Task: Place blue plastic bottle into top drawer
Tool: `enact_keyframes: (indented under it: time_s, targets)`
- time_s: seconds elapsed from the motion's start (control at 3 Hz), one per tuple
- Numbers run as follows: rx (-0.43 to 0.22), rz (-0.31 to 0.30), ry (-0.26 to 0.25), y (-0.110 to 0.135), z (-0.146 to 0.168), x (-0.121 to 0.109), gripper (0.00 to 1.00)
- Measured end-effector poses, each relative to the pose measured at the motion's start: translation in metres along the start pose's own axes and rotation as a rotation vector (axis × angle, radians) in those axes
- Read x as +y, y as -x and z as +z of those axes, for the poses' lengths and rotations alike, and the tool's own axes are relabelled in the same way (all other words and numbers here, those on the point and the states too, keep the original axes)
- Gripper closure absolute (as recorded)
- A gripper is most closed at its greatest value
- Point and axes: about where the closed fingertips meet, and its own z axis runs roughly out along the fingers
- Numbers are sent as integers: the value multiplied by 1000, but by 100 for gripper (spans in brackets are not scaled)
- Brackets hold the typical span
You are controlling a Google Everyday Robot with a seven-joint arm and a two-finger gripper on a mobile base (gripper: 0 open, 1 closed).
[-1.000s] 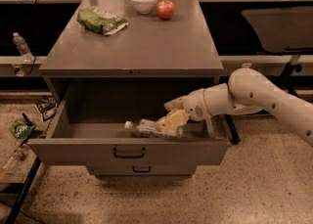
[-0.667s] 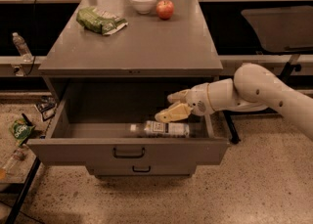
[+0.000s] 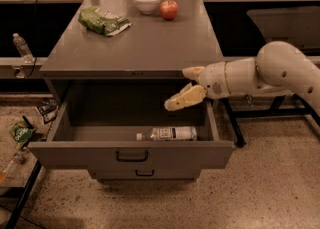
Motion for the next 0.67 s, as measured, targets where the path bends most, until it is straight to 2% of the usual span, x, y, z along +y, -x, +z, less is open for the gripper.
enact_keyframes:
  time_s: [0.33,0.67]
  targets:
    - [-49,-90,10,50,-15,3,34]
    - [-51,-90,10,51,-14,3,23]
